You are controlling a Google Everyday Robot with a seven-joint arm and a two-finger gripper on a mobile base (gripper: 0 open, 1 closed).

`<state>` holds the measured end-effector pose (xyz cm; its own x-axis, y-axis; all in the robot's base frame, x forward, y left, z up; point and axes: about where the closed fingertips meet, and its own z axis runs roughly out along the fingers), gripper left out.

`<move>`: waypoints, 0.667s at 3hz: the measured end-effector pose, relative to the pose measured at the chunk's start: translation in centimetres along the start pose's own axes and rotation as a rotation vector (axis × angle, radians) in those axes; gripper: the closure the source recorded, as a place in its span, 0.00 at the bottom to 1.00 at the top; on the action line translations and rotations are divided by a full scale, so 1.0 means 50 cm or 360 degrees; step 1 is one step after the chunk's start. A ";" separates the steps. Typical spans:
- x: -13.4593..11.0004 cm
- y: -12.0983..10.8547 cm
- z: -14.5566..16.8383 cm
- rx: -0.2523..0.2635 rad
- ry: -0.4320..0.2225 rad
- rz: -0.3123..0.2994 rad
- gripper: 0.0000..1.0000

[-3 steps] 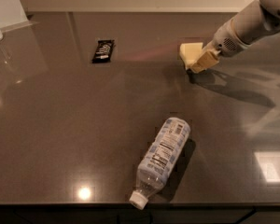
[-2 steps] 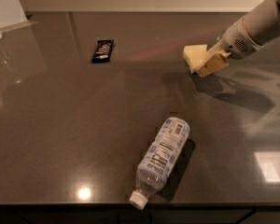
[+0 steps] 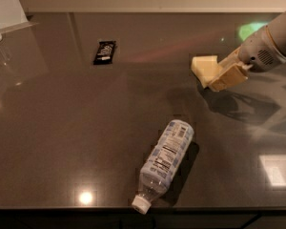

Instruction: Move sponge near blue plastic bottle

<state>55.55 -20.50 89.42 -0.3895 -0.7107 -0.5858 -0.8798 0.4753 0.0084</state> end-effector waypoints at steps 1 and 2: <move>0.034 0.056 -0.012 -0.0067 -0.0012 0.0008 1.00; 0.060 0.107 -0.021 -0.0126 -0.0009 0.0000 1.00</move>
Offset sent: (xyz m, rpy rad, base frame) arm -0.1022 -0.0035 -0.0123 0.0478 0.0872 0.0788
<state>49.37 -20.63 88.56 -0.3882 -0.7078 -0.5902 -0.8987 0.4325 0.0725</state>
